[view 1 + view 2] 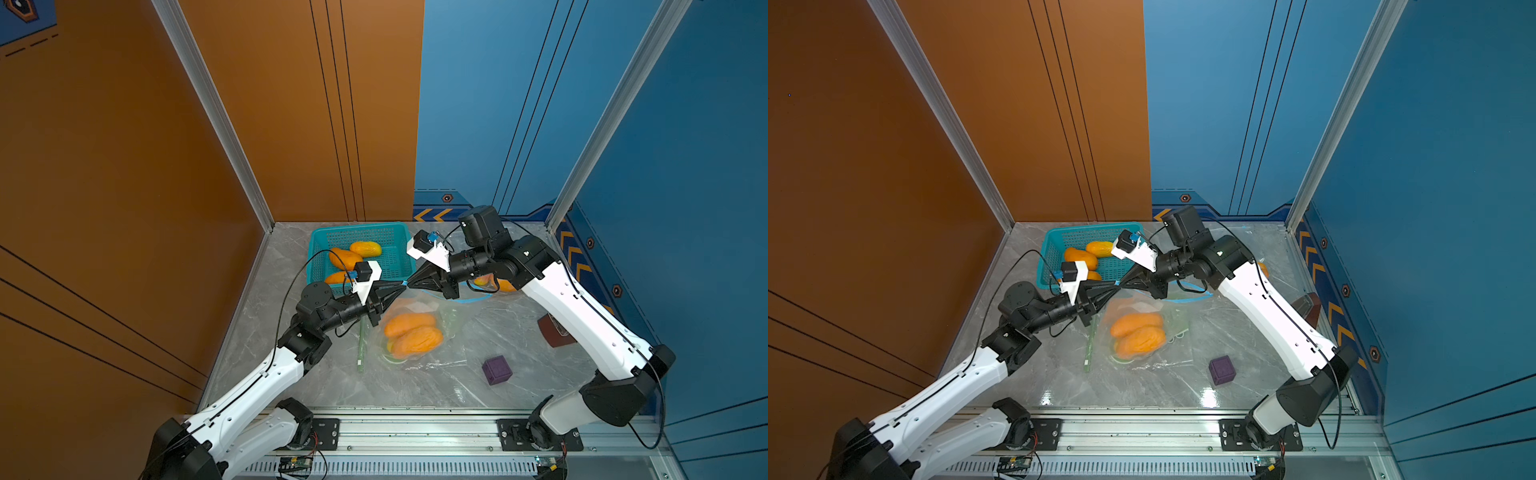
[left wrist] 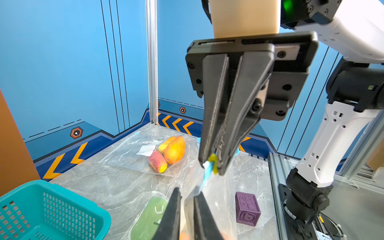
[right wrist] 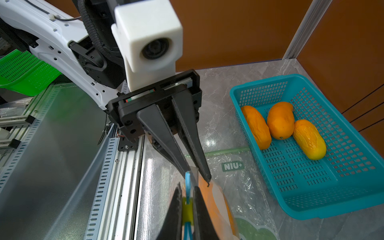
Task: Place the mango in a zip-top bag and seal the zipper
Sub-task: Zip the zipper on the zipper food storage bag.
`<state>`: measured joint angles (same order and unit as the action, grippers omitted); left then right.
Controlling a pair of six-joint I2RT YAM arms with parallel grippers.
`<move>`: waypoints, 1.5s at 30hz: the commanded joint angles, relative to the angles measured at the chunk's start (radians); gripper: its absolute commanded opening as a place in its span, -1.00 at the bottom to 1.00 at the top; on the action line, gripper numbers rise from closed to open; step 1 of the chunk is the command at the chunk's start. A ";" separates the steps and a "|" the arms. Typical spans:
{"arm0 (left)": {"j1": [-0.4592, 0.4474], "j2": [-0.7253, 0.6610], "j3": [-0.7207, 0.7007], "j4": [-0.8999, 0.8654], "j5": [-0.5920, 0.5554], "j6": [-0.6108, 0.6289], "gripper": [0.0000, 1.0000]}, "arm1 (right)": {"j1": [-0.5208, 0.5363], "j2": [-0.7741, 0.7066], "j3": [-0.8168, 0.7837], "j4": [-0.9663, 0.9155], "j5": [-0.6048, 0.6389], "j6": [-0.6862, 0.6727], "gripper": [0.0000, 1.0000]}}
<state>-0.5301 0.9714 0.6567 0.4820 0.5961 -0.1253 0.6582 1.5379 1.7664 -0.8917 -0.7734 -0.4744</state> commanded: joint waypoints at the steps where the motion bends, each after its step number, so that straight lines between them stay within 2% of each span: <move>1: 0.007 0.013 0.030 0.018 0.044 -0.012 -0.67 | 0.004 0.016 0.022 -0.040 0.020 0.004 -1.00; 11: 0.004 0.010 0.054 0.018 0.064 -0.008 -0.69 | 0.006 0.026 0.059 -0.041 0.024 0.004 -1.00; 14: 0.001 0.012 0.062 0.018 0.065 -0.007 -0.76 | 0.008 0.030 0.061 -0.042 0.028 0.005 -1.00; 18: -0.004 0.015 0.074 0.018 0.057 -0.006 -1.00 | 0.009 0.032 0.062 -0.043 0.029 0.004 -0.98; 20: -0.004 0.017 0.071 0.018 0.043 -0.004 -1.00 | 0.009 0.033 0.062 -0.045 0.032 0.004 -0.75; 26: -0.004 0.012 0.062 0.018 0.021 -0.003 -1.00 | 0.007 0.024 0.053 -0.046 0.049 -0.001 -0.36; 27: -0.004 0.010 0.062 0.018 0.016 -0.002 -1.00 | 0.007 0.022 0.051 -0.048 0.053 -0.003 -0.35; 39: -0.002 0.007 0.061 0.020 -0.025 -0.007 -1.00 | 0.003 0.027 0.042 -0.050 0.053 -0.007 -0.57; 45: -0.002 -0.002 0.053 0.020 -0.076 -0.008 -1.00 | 0.012 0.022 0.039 -0.052 0.112 -0.009 -0.89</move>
<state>-0.5312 0.9874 0.6868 0.4801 0.5781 -0.1291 0.6621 1.5608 1.8000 -0.9077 -0.7059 -0.4759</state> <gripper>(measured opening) 0.041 0.084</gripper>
